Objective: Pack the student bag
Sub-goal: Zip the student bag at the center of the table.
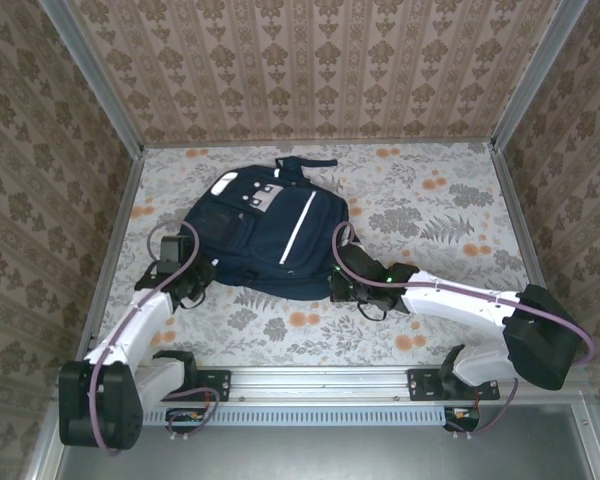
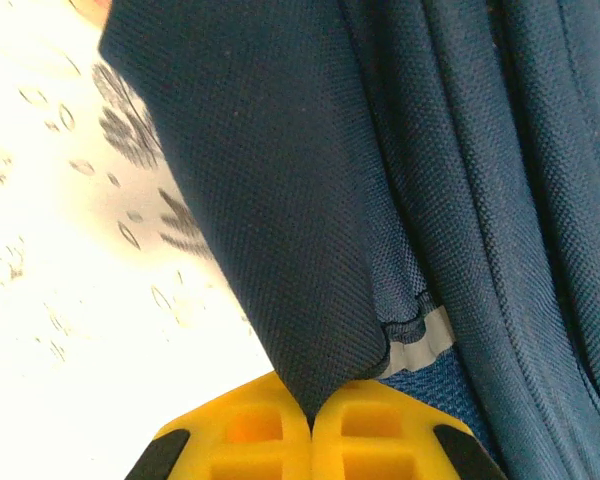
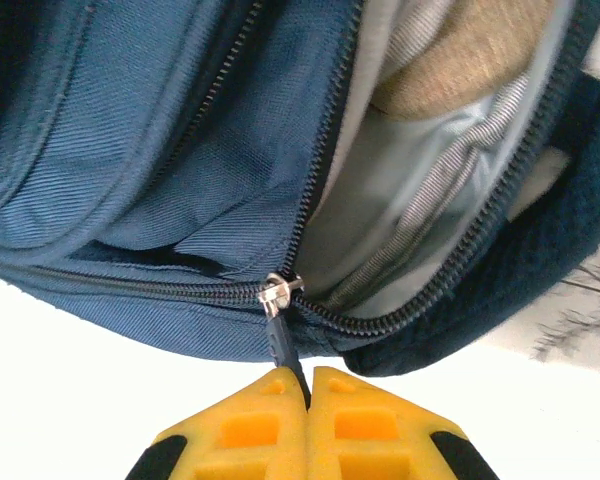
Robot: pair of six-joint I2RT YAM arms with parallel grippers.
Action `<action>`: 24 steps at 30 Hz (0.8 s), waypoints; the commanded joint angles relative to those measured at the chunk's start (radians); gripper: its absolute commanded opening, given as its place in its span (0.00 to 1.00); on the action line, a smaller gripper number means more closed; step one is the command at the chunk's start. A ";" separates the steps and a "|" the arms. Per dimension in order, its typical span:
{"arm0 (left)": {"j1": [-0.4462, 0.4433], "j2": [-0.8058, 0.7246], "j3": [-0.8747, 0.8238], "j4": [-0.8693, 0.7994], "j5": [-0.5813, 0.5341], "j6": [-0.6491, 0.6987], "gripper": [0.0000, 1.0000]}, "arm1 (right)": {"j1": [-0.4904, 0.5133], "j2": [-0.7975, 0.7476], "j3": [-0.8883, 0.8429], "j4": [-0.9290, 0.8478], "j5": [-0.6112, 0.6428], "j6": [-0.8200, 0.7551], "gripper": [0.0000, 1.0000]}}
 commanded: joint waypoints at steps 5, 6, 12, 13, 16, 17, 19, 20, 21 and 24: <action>-0.005 -0.033 0.105 -0.093 -0.063 0.036 0.42 | 0.025 0.119 0.088 -0.026 -0.116 -0.073 0.00; -0.024 -0.058 0.107 -0.121 -0.065 0.013 0.47 | 0.029 0.129 0.099 -0.024 -0.128 -0.074 0.00; -0.327 -0.210 0.066 -0.245 -0.151 -0.297 0.49 | 0.037 0.142 0.111 -0.007 -0.178 -0.085 0.00; -0.408 -0.222 0.044 -0.233 -0.175 -0.377 0.49 | 0.037 0.134 0.106 -0.007 -0.186 -0.090 0.00; -0.625 -0.222 -0.003 -0.159 -0.274 -0.576 0.48 | 0.037 0.096 0.091 -0.027 -0.192 -0.103 0.00; -0.696 -0.202 -0.012 -0.119 -0.313 -0.629 0.47 | 0.036 0.078 0.084 -0.035 -0.193 -0.112 0.00; -0.805 -0.139 -0.015 -0.014 -0.368 -0.693 0.46 | 0.034 0.044 0.065 -0.043 -0.196 -0.124 0.00; -0.852 -0.085 -0.006 0.042 -0.392 -0.711 0.46 | 0.031 0.040 0.053 -0.044 -0.200 -0.129 0.00; -0.878 -0.033 0.006 0.086 -0.401 -0.720 0.47 | 0.027 0.006 0.043 -0.044 -0.204 -0.133 0.00; -0.924 0.128 0.061 0.218 -0.400 -0.710 0.47 | 0.017 -0.023 0.012 -0.035 -0.224 -0.140 0.00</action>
